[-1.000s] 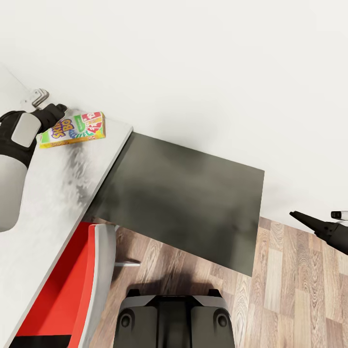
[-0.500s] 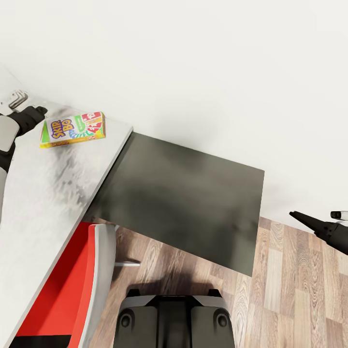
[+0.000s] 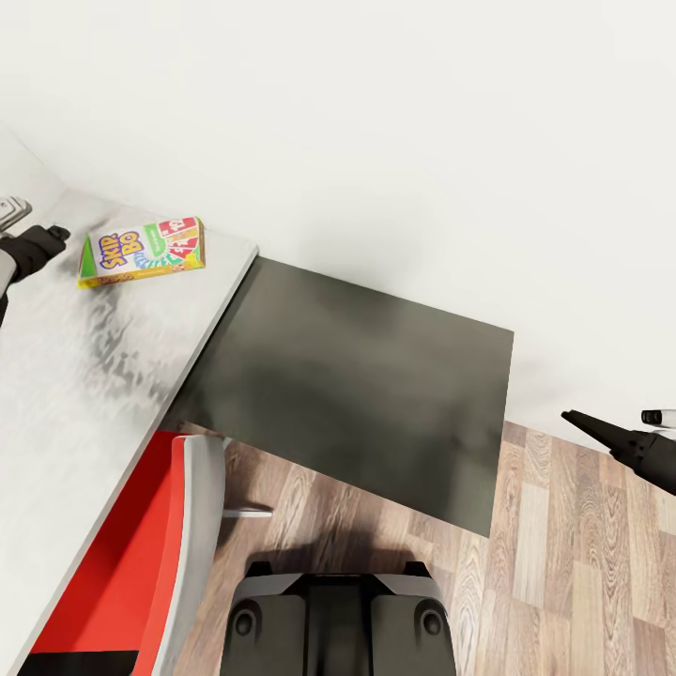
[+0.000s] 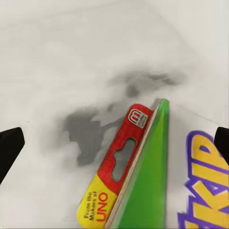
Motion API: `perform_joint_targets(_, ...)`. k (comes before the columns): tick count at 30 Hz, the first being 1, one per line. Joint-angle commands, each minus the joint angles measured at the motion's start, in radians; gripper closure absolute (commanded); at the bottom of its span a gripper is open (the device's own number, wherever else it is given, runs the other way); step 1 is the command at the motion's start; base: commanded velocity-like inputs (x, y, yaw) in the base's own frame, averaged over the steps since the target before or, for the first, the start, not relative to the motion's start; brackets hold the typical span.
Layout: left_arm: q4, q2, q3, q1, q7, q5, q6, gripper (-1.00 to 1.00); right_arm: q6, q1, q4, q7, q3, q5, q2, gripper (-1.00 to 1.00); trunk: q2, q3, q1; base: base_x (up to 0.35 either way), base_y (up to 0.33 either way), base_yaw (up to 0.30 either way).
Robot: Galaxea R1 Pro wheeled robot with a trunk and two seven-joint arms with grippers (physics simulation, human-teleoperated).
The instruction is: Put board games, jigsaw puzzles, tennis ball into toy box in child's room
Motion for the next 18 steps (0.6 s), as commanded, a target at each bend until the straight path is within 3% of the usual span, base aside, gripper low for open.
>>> perform_joint_targets(1, 0.001, 0.001, 0.001, 0.003, 0.006, 0.011, 0.004, -1.0, 0.005, -0.001, 0.0, 0.003, -0.001, 0.0, -0.001, -1.0, -0.002, -0.001, 0.001, 0.0, 0.0, 0.0)
perform_joint_targets(18, 0.082, -0.004, 0.002, 0.033, 0.003, 0.015, -0.033, -1.0, 0.005, 0.0, 0.0, 0.003, -0.002, 0.0, -0.004, -1.0, -0.002, -0.001, 0.001, 0.0, 0.0, 0.0)
